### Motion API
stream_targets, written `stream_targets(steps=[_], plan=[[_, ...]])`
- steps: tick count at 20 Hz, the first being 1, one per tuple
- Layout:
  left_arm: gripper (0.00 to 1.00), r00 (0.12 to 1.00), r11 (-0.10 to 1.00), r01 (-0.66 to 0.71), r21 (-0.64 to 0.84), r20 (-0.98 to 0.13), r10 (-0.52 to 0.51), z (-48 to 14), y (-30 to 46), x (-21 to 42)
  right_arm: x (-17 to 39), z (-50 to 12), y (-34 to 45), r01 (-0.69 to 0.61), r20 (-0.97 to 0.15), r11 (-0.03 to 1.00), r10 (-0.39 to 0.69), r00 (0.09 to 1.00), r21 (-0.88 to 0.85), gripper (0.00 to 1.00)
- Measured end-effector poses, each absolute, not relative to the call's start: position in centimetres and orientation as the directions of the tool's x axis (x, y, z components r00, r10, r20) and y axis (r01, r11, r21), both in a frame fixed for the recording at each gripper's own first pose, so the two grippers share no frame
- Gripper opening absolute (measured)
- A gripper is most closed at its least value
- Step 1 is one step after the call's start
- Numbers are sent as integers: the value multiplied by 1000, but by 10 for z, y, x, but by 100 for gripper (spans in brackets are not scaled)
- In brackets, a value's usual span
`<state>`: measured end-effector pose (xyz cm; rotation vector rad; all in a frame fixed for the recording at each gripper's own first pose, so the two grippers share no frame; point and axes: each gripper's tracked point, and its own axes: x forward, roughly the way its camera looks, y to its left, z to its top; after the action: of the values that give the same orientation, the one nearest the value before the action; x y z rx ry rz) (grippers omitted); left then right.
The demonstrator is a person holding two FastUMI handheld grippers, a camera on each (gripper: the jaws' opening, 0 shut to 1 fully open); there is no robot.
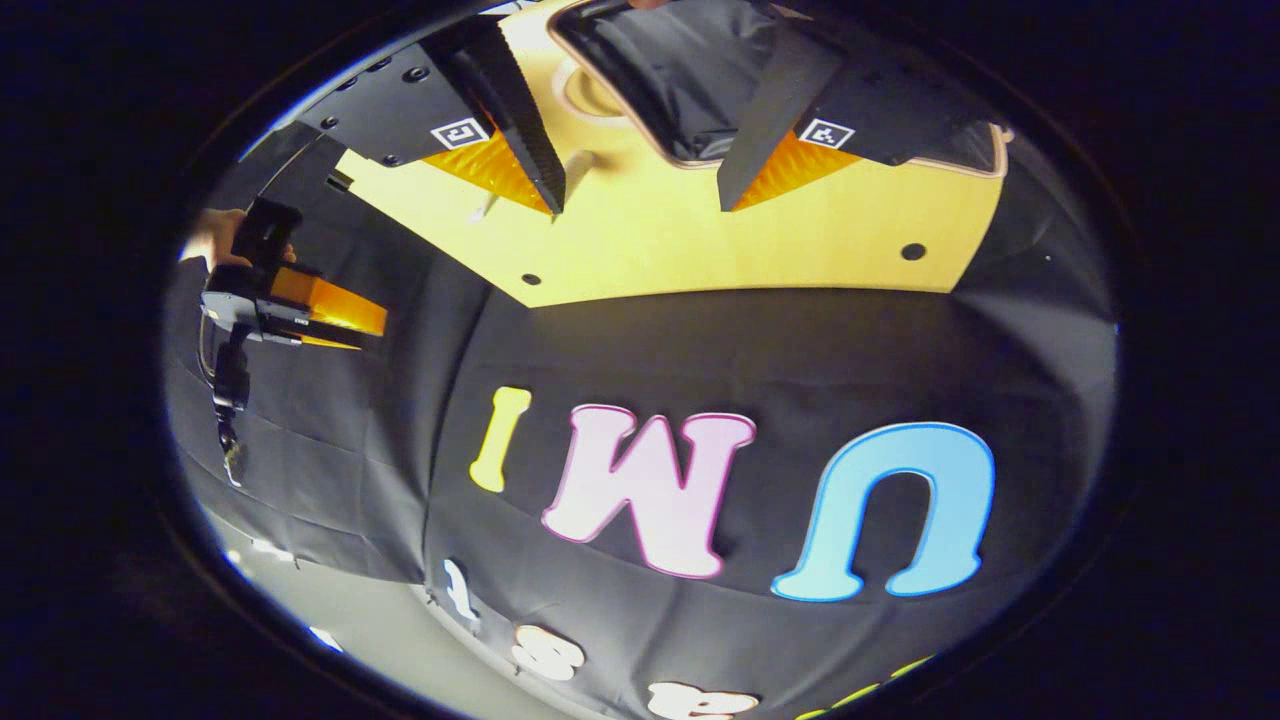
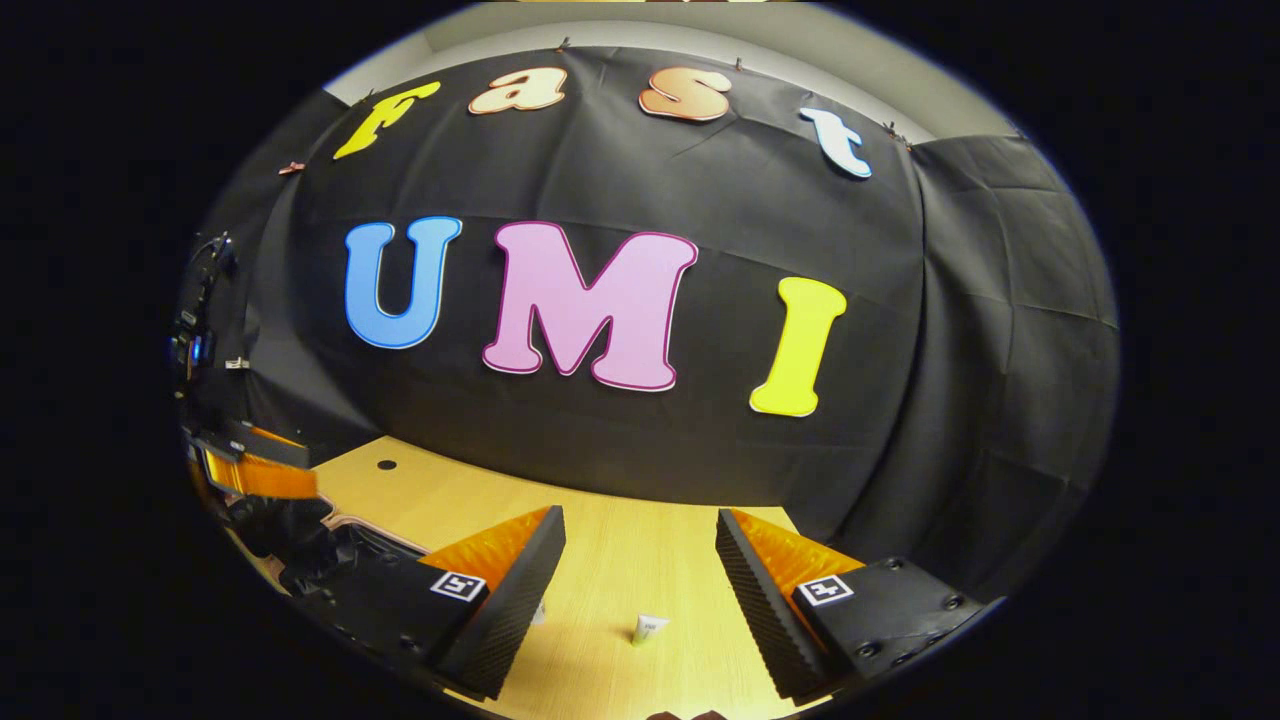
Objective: First open the suitcase, pack the skin care products into it, and then close the suitcase.
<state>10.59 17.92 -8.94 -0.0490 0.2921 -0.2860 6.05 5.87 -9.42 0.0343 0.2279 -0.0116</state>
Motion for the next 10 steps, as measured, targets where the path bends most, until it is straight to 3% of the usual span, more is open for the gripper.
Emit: stream_targets(steps=[3, 10], plan=[[96, 858, 938, 329, -108, -382, -345, -138, 133, 119, 53, -94, 47, 3, -225, 999, 7, 974, 44, 96], [97, 733, 939, 330, -93, -602, -317, -247, 92, 184, 22, -113, 13, -16, -264, 998, 33, 964, 65, 96]])
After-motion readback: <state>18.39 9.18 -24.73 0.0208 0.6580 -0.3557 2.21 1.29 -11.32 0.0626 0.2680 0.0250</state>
